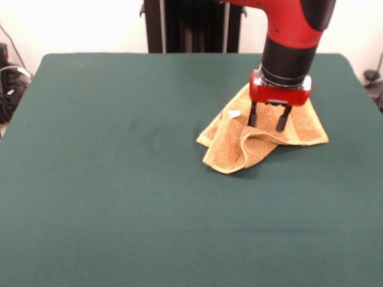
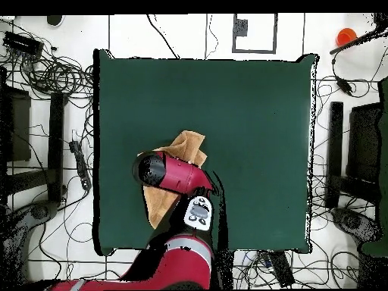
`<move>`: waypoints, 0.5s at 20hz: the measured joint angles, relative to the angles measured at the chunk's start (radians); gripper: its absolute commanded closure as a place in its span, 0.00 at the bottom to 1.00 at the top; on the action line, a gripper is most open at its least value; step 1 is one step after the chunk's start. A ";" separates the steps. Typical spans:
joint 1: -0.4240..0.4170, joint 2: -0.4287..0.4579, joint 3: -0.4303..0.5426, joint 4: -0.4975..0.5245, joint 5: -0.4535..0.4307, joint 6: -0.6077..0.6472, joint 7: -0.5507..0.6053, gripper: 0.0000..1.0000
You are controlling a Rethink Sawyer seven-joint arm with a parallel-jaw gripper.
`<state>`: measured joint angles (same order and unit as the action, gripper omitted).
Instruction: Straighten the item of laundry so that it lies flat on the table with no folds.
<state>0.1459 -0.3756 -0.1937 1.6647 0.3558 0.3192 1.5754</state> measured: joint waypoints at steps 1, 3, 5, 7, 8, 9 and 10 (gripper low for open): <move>0.000 0.000 -0.001 -0.002 0.000 0.003 0.000 0.00; 0.003 0.002 -0.005 -0.008 0.000 0.015 0.000 0.00; 0.005 0.003 -0.008 -0.012 0.000 0.022 0.000 0.00; 0.006 0.003 -0.010 -0.015 0.000 0.026 0.000 0.00; 0.006 0.003 -0.010 -0.017 0.000 0.028 0.000 0.00; 0.006 0.003 -0.010 -0.017 0.000 0.028 0.000 0.00; 0.006 0.003 -0.010 -0.017 0.000 0.028 0.000 0.00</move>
<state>0.1521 -0.3723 -0.2037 1.6482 0.3556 0.3472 1.5754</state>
